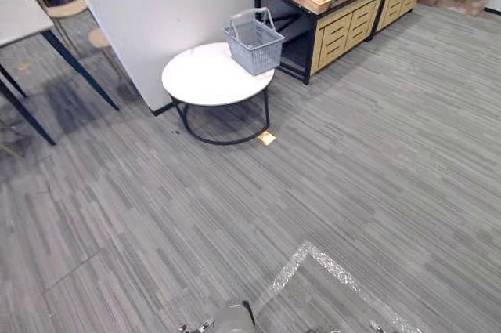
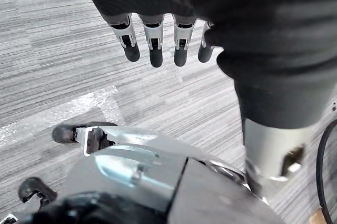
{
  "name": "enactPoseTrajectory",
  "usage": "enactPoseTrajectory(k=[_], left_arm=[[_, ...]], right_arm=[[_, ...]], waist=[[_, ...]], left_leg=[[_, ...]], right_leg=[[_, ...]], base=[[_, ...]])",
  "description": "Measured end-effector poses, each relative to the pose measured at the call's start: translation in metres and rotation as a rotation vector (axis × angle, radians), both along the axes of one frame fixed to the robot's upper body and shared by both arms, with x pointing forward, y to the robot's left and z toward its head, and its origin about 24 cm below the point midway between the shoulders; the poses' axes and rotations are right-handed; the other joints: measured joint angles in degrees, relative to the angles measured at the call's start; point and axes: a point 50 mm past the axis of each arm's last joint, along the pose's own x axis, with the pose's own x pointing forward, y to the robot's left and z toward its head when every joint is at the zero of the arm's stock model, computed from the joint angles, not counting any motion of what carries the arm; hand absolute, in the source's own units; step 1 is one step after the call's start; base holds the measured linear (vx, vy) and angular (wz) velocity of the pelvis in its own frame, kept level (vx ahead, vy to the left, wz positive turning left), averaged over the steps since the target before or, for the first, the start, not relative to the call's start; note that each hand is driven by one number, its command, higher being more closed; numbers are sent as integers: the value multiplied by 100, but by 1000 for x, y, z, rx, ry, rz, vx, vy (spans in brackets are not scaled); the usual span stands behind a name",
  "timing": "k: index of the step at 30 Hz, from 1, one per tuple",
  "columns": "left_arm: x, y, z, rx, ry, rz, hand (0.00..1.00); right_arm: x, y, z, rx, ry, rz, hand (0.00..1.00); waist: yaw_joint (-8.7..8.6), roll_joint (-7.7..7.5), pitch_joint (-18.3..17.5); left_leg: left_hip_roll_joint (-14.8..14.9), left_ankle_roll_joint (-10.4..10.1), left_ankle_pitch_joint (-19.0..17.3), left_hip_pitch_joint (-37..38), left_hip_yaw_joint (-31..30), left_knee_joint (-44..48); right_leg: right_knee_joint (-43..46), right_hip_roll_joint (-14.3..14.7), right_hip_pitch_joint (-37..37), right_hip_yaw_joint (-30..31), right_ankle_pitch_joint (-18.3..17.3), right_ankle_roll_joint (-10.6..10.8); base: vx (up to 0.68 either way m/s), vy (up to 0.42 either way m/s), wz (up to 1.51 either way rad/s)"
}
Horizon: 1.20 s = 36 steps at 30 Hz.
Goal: Pick vegetable in the basket
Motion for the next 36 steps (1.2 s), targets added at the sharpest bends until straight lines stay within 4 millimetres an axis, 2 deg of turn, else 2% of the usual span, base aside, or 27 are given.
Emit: enactPoseTrajectory(k=[2,4,6,7,8,9,10,11,12,13,14,16,18,19,20,21,22,23,24,26,28,29,30,32,33,35,36], left_arm=[[0,-1,0,-4,-1,0,0],[-1,-1,0,-5,1,2,0],[-4,-4,-1,-13,6,9,0],[-3,-5,-1,-19,2,18,0],[-4,-7,-2,-37,-4,59,0],[-6,-4,-2,-35,-1,69,0],[-5,2,-1,-21,-5,66,0],[2,7,2,-7,-31,60,0],[9,8,3,-4,-44,55,0],[11,9,3,-3,-49,53,0],[11,9,3,-2,-49,52,0],[12,12,4,5,-54,47,0],[11,16,6,17,-53,28,0],[14,19,8,26,-66,12,0],[15,19,8,27,-74,8,0],[17,19,9,26,-82,6,0],[17,19,9,25,-81,-3,0],[17,18,9,23,-81,-6,0],[17,16,9,20,-81,-10,0],[20,15,8,13,-87,-10,0],[24,9,8,-4,-99,-5,0],[25,6,7,-19,-102,4,0],[24,4,6,-30,-103,26,0],[23,0,5,-46,-109,56,0],[20,-2,4,-58,-102,71,0],[18,-4,3,-67,-101,98,0],[14,-5,1,-77,-83,116,0]], right_arm=[[11,1,2,0,-25,8,0],[23,2,4,-1,-53,17,0],[29,2,6,-2,-72,23,0],[28,3,5,0,-69,22,0],[25,3,5,1,-64,21,0],[26,8,4,14,-63,21,0],[29,15,3,33,-72,24,0],[35,25,3,59,-91,31,0],[36,30,3,77,-98,34,0],[36,32,3,83,-99,35,0],[36,33,2,85,-98,36,0],[34,33,2,85,-95,42,0],[29,33,1,86,-83,43,0],[21,33,-1,86,-63,41,0],[18,33,-2,83,-55,46,0],[17,31,-1,77,-55,50,0],[20,28,0,64,-65,60,0],[22,27,1,59,-75,60,0],[25,26,2,53,-92,62,0],[31,26,4,49,-117,61,0],[34,24,5,47,-129,46,0],[36,22,6,44,-136,27,0],[35,21,6,47,-138,7,0],[36,18,7,44,-150,-24,0],[36,16,8,44,-162,-48,0],[34,15,9,53,-181,-92,0],[33,16,9,66,-189,-105,0]], waist=[[24,-18,10],[85,-5,8],[191,109,10],[243,143,5],[342,179,-13],[358,80,-39],[339,-90,-63],[302,-278,-64],[323,-359,-90],[325,-372,-99],[325,-376,-117],[323,-361,-149],[300,-428,-190],[289,-529,-199],[284,-501,-180],[251,-469,-172],[159,-429,-155],[126,-418,-148],[38,-401,-141],[-19,-374,-125],[-17,-286,-76],[-29,-208,-41],[-24,-170,-32],[-17,-105,9],[-12,-47,19],[-25,-23,19],[-34,-32,-21]], left_leg=[[-216,-52,53,-107,48,-1007],[-451,-146,458,-91,100,-2377],[-569,-226,1101,-103,-56,-3877],[-536,-222,1135,-125,-80,-4027],[-473,-129,1336,-171,-137,-4021],[-585,155,1750,-174,-112,-3702],[-709,277,1588,-216,-29,-3595],[-853,429,1397,-242,73,-3505],[-918,584,1285,-241,194,-3337],[-928,743,1168,-189,295,-3205],[-939,780,1096,-146,329,-3171],[-960,809,834,297,469,-3341],[-1042,804,547,570,469,-3411],[-1181,810,253,838,418,-3417],[-1202,809,158,942,383,-3412],[-1223,821,27,1229,285,-3439],[-1236,835,-68,1544,170,-3529],[-1242,840,-84,1722,117,-3602],[-1238,839,-138,2076,44,-3762],[-1225,834,-183,2359,-115,-3870],[-1143,787,-261,2533,-283,-3923],[-1047,696,-343,2656,-402,-3947],[-966,574,-423,2776,-476,-3987],[-829,380,-600,3042,-569,-4041],[-709,230,-774,3233,-603,-4038],[-548,96,-1063,3496,-685,-4044],[-412,138,-1272,3813,-725,-4068]], right_leg=[[-90,-114,-26,83,24,42],[-156,-217,8,222,-23,177],[-257,-219,175,376,-92,354],[-270,-216,234,433,-140,428],[-289,-237,394,572,-266,607],[-298,-433,510,702,-344,714],[-273,-564,487,736,-338,715],[-139,-783,359,832,-174,826],[-12,-912,286,980,69,848],[117,-969,255,1077,273,846],[250,-1004,199,1143,406,845],[1378,-1122,-243,1323,935,829],[2441,-1314,-644,1225,1254,942],[3548,-1635,-1070,1103,1847,989],[4012,-1714,-1261,1098,1926,1017],[4924,-1778,-1616,989,1745,804],[5510,-1779,-1871,707,1320,692],[5661,-1774,-1986,540,1073,668],[5666,-1740,-2261,92,503,519],[4978,-1645,-2605,-391,227,394],[3918,-1463,-2739,-658,243,400],[2761,-1281,-2722,-808,367,465],[1673,-1162,-2711,-835,717,489],[613,-1092,-2746,-777,1171,490],[305,-1084,-2840,-596,1294,549],[343,-1114,-2940,-172,1312,571],[707,-1100,-2970,-30,1644,547]], base=[[197,67,-21],[266,117,-35],[411,183,-41],[476,253,-63],[508,300,-64],[596,345,-48],[560,310,-24],[531,283,-13],[434,227,-21],[347,183,-21],[326,179,-30],[391,246,-38],[416,244,-8],[453,224,10],[449,184,16],[386,128,26],[392,122,35],[475,97,50],[384,43,43],[375,-17,55],[312,-74,62],[507,-173,76],[427,-151,75],[542,-231,49],[634,-287,33],[594,-328,34],[651,-403,27]])
